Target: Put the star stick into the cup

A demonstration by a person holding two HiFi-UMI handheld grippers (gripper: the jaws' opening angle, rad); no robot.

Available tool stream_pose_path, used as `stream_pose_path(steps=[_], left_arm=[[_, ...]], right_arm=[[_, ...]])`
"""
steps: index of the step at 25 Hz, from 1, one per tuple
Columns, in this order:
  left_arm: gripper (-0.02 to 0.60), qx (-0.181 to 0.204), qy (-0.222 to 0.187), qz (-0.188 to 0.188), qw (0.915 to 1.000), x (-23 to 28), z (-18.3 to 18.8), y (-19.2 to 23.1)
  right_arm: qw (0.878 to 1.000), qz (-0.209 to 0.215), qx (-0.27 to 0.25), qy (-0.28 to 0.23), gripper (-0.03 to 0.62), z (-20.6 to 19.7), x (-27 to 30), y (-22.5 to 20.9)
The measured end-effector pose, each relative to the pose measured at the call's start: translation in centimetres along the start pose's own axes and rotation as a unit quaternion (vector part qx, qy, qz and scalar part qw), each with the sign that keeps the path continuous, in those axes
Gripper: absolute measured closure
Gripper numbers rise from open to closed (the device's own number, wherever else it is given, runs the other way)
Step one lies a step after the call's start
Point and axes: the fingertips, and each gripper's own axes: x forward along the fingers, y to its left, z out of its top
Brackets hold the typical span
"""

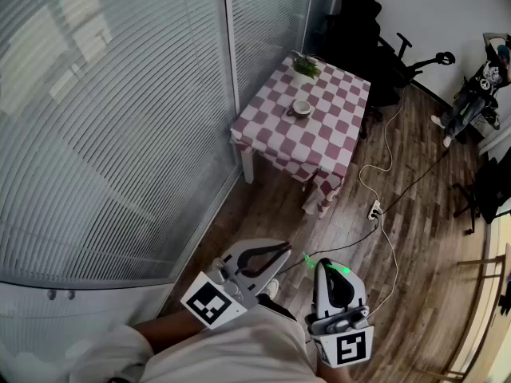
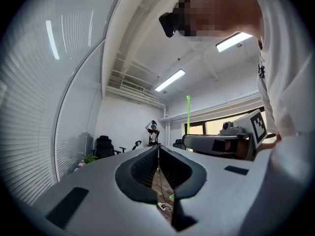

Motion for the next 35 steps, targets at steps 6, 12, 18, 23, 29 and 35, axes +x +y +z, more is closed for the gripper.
stream_pose_path(steps=[6,12,18,23,29,35], left_arm=[[0.543,0.001,0.000,0.004,1.0000,1.3,-0.4,-0.3],[0.543,0.005,0.006,0.009,0.9999,3.3,-0.9,-1.0],[0.543,0.001,0.003,0.021,0.9998,4.9,-1.2,-1.4],[0.543,-0.002,0.004,0.031,0.9995,5.6,-1.8,-1.3],[0.543,-0.004,0.008,0.035,0.9994,6.3,-2.0,-1.4],[0.543,-0.003,0.001,0.033,0.9995,7.0,-1.9,-0.7]], right_arm=[[1.000,0.004,0.014,-0.003,0.562,-0.1,-0.4,-1.4],[1.000,0.014,0.019,-0.011,0.562,0.0,-1.0,-3.3],[0.999,0.028,0.017,-0.017,0.562,0.2,-1.2,-5.0],[0.999,0.037,0.016,-0.015,0.562,-0.3,-1.2,-5.7],[0.999,0.043,0.011,-0.026,0.562,-0.2,-1.1,-6.5],[0.999,0.047,0.016,-0.019,0.562,-0.7,-0.1,-6.9]])
